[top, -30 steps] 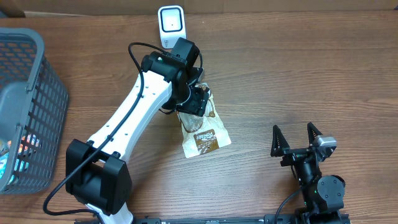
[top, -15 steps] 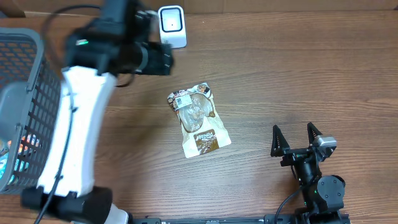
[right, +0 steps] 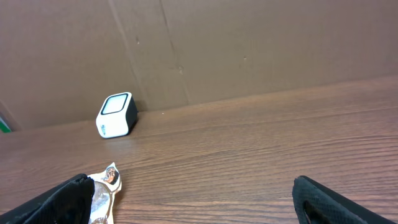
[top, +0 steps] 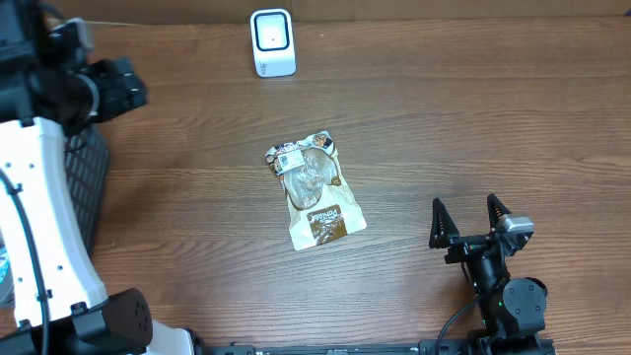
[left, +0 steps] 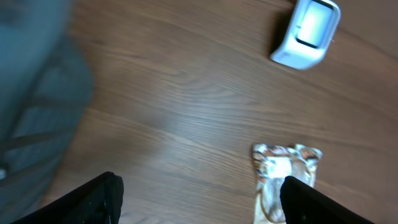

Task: Scan the item barcode
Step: 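Lower the bread bag onto the table and open the left gripper, then move the left gripper back over the grey basket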

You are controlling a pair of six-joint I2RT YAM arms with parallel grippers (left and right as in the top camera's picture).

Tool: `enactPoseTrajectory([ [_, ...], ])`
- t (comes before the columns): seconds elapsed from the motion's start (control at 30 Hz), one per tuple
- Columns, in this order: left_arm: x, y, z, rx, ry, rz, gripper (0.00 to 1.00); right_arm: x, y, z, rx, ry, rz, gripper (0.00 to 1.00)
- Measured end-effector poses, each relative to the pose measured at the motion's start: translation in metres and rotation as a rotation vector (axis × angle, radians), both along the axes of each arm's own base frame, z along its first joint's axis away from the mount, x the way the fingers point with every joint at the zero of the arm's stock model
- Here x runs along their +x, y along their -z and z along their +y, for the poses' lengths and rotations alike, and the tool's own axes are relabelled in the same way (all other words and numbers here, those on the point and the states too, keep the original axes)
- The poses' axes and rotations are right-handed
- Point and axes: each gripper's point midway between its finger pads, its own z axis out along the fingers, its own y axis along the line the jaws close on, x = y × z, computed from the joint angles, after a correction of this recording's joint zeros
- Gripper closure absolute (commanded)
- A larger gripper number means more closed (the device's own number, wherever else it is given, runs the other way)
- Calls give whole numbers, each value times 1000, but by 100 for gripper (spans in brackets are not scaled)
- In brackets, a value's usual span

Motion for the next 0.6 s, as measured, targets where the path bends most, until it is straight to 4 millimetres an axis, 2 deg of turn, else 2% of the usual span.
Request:
enactPoseTrajectory([
  [0.17,-10,0,35,-1,-94,3,14,0,0,0,0,-1,0,0],
  [0.47,-20,-4,82,10,-205,-28,8,0,0,0,0,0,0,0],
  [0.6,-27,-7,101,-5,-241,-54,8,0,0,0,0,-1,0,0],
])
